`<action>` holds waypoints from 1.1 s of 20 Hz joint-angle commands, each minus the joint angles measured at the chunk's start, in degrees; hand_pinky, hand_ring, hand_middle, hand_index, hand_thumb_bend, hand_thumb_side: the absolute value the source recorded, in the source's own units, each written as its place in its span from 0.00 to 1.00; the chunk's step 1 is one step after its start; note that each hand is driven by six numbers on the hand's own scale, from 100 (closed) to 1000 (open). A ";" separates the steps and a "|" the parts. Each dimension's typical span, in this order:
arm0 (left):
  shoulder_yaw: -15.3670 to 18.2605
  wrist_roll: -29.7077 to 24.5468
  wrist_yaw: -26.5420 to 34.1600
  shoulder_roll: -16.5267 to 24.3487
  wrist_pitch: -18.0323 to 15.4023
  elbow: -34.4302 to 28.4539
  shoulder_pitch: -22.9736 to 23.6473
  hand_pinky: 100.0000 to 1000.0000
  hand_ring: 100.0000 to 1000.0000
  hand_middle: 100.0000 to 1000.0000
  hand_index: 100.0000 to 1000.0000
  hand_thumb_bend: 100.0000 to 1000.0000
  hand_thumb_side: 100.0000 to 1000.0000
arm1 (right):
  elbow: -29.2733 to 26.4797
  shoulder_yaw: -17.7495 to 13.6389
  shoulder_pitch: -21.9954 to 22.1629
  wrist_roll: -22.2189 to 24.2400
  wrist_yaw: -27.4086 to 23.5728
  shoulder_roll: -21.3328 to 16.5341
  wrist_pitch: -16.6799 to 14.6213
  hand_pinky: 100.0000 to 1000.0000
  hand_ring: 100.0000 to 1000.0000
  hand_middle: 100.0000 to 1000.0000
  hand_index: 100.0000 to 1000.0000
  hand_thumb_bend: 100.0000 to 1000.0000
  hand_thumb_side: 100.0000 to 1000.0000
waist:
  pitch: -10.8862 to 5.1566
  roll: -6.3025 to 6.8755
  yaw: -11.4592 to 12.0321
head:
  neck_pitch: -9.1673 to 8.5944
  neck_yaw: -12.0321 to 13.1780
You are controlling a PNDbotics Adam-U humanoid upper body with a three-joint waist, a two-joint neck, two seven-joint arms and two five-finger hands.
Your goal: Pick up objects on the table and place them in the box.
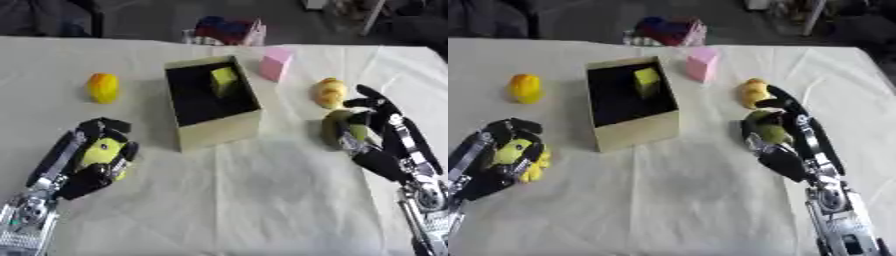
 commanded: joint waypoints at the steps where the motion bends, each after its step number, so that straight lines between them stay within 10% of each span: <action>1: -0.14 -0.12 0.04 0.26 0.01 -1.02 -0.28 0.84 0.64 0.63 0.73 0.27 0.50 | -0.65 -0.07 -0.33 0.21 -0.46 -0.74 -0.18 0.72 0.57 0.70 0.94 0.26 0.23 | -1.38 0.39 0.02 | 0.23 -0.06; 8: 1.08 0.77 -1.37 1.76 -0.06 -2.02 -1.22 0.84 0.64 0.64 0.74 0.27 0.48 | -0.59 -0.06 -0.30 0.24 -0.46 -0.73 -0.16 0.72 0.57 0.70 0.94 0.26 0.23 | -1.45 0.42 -0.03 | 0.23 -0.10; 14: 4.55 4.10 -10.01 12.99 -0.60 -3.75 -6.89 0.82 0.67 0.68 0.77 0.32 0.41 | -0.40 -0.15 -0.09 0.18 -0.29 -1.20 -0.09 0.72 0.57 0.70 0.94 0.26 0.23 | -1.86 0.83 -0.19 | 0.23 -0.24; 22: -5.63 -18.88 -14.41 34.93 -12.43 5.34 -14.97 0.80 0.72 0.76 0.84 0.50 0.27 | -0.15 0.25 0.01 0.61 -0.20 -2.08 -0.16 0.72 0.57 0.70 0.94 0.27 0.23 | -2.09 1.71 -1.35 | 0.23 0.46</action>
